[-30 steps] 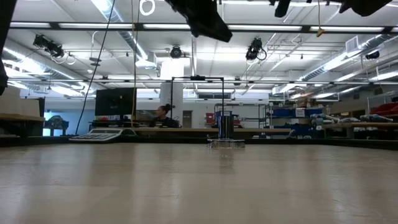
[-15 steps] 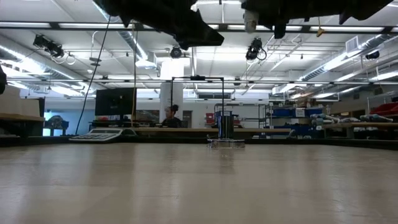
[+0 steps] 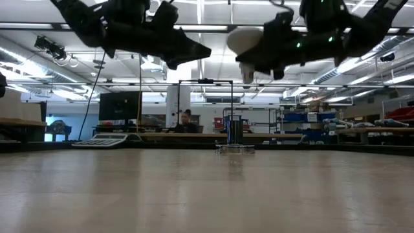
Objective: Screw lightbulb
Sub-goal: Insert the lightbulb into the lamp
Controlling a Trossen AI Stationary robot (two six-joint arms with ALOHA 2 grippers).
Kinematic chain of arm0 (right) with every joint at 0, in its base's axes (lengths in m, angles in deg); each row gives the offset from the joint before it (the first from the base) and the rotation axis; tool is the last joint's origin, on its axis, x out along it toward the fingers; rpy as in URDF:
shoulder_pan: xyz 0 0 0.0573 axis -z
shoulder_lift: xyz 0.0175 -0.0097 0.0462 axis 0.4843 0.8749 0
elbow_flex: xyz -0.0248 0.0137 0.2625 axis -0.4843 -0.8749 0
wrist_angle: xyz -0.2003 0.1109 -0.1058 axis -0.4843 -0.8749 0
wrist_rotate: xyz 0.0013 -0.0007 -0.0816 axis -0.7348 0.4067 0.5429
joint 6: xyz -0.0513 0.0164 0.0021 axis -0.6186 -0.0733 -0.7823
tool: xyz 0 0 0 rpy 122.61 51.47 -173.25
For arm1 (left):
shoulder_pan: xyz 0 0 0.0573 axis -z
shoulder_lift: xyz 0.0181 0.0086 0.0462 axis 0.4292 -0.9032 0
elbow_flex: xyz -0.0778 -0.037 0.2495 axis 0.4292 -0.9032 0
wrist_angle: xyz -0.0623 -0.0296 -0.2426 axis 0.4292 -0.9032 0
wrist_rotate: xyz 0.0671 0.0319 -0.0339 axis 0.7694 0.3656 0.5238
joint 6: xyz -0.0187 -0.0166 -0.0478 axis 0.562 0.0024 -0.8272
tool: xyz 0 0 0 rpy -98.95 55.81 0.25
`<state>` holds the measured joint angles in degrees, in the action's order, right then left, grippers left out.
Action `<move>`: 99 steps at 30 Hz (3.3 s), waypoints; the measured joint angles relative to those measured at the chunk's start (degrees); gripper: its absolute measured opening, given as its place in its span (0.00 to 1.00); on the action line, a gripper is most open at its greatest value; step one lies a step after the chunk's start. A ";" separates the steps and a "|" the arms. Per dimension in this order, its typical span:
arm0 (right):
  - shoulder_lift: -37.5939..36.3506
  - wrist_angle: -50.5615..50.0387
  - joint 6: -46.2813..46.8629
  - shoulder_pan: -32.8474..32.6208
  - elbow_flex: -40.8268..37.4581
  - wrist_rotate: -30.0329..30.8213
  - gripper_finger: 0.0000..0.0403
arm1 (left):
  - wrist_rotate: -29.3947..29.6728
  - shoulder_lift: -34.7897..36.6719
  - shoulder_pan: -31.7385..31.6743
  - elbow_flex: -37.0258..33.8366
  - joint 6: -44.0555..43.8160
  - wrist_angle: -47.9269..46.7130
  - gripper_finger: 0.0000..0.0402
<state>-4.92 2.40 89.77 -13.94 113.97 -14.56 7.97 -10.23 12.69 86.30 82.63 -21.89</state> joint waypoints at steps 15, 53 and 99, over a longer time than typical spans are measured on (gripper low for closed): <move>26.13 30.48 -0.19 5.51 -1.28 0.39 0.45 | -3.44 -0.10 -3.83 -8.56 -2.22 10.03 0.09; 34.81 29.27 1.45 -4.42 2.71 1.15 0.44 | -12.07 -0.13 -3.65 -8.37 -12.85 24.85 0.03; 29.42 17.25 5.18 -6.19 2.60 2.58 0.69 | -4.79 -10.88 -3.72 16.87 -2.56 -19.43 0.00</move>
<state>24.50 19.65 94.95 -20.12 116.57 -11.98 3.17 -21.11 8.97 103.17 80.07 -41.32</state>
